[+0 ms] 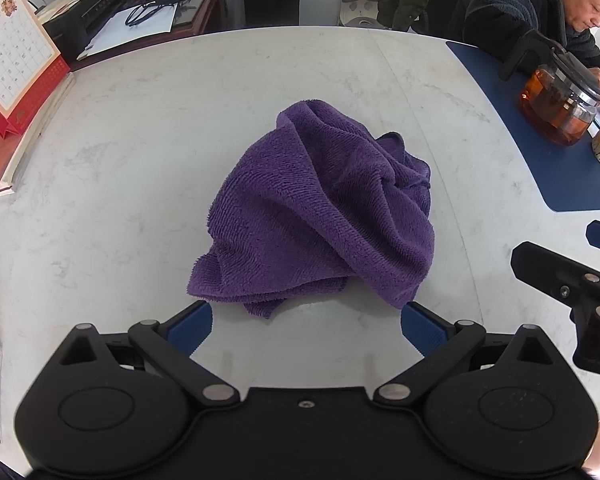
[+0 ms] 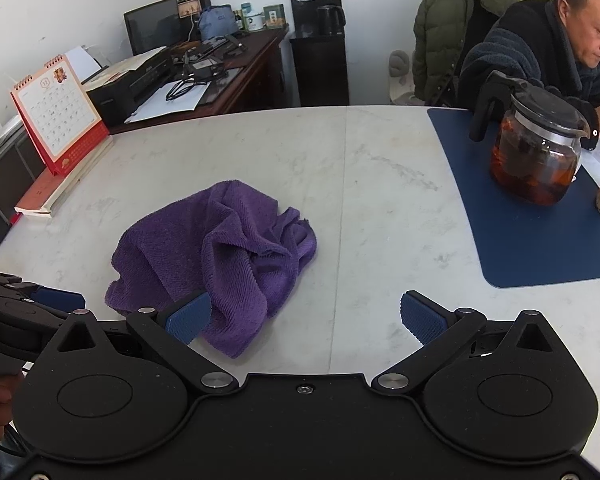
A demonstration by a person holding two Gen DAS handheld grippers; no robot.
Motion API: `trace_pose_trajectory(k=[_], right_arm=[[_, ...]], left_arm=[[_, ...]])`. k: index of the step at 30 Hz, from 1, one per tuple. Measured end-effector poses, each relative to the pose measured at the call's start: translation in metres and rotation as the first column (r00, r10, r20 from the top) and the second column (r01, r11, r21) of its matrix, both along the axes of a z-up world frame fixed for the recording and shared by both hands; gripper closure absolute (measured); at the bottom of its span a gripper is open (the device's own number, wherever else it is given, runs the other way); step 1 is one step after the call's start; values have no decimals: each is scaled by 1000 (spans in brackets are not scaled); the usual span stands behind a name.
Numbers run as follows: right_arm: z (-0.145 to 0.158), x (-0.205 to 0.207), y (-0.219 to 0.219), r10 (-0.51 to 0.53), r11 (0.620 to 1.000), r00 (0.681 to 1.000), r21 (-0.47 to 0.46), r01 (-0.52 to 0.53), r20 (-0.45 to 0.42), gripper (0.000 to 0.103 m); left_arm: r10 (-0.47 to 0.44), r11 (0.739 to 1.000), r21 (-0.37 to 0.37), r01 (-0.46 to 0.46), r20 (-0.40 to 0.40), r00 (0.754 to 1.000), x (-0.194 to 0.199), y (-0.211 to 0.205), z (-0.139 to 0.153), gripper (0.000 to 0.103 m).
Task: Fold towel
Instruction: 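Move both open grippers toward the crumpled purple towel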
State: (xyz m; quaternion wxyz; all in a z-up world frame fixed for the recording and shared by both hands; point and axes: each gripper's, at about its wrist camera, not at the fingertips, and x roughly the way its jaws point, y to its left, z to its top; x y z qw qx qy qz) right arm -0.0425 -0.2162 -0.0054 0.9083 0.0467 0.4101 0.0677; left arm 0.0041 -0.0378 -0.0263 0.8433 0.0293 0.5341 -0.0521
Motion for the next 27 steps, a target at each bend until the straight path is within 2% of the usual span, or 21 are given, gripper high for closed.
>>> trace_pose_trajectory(k=[27], right_arm=[[-7, -3, 3, -30, 999, 999, -36, 29, -44, 0]], left_arm=[[-1, 1000, 3, 1, 0, 1000, -3, 0, -1, 2]])
